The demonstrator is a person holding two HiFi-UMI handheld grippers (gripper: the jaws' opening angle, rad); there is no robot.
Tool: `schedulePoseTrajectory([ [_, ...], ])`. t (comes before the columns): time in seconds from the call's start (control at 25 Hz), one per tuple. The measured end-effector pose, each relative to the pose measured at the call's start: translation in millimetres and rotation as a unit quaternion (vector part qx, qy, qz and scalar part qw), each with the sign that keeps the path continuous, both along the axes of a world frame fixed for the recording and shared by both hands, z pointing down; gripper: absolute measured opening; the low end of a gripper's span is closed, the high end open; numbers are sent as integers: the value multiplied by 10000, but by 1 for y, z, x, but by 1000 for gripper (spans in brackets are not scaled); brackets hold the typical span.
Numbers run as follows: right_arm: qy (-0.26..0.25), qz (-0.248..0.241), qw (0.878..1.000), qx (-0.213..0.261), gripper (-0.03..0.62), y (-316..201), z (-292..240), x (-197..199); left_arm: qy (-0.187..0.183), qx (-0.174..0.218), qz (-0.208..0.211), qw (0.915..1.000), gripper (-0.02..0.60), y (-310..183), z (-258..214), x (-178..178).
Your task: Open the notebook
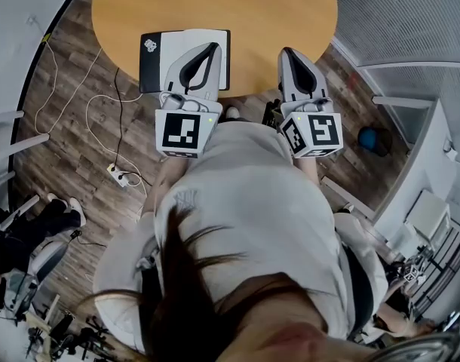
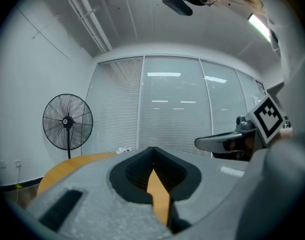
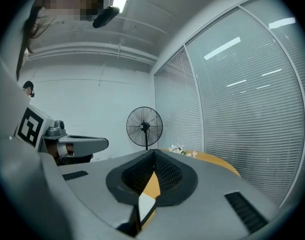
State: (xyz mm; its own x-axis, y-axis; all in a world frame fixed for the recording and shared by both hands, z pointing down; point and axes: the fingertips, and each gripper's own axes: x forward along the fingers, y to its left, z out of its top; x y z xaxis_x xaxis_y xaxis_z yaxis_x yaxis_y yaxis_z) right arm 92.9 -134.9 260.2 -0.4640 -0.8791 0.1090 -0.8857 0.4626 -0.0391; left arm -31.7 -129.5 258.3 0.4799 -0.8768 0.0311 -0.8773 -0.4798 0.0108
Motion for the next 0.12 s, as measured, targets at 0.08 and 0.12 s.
schedulePoseTrajectory([
  [0.08,7,-15,10000,8,0,1,-1,-2,0,-9,7,10000,17,1,0,-1],
  [0.12,10,-21,10000,10,0,2,-1,-3,0,-16,7,10000,17,1,0,-1],
])
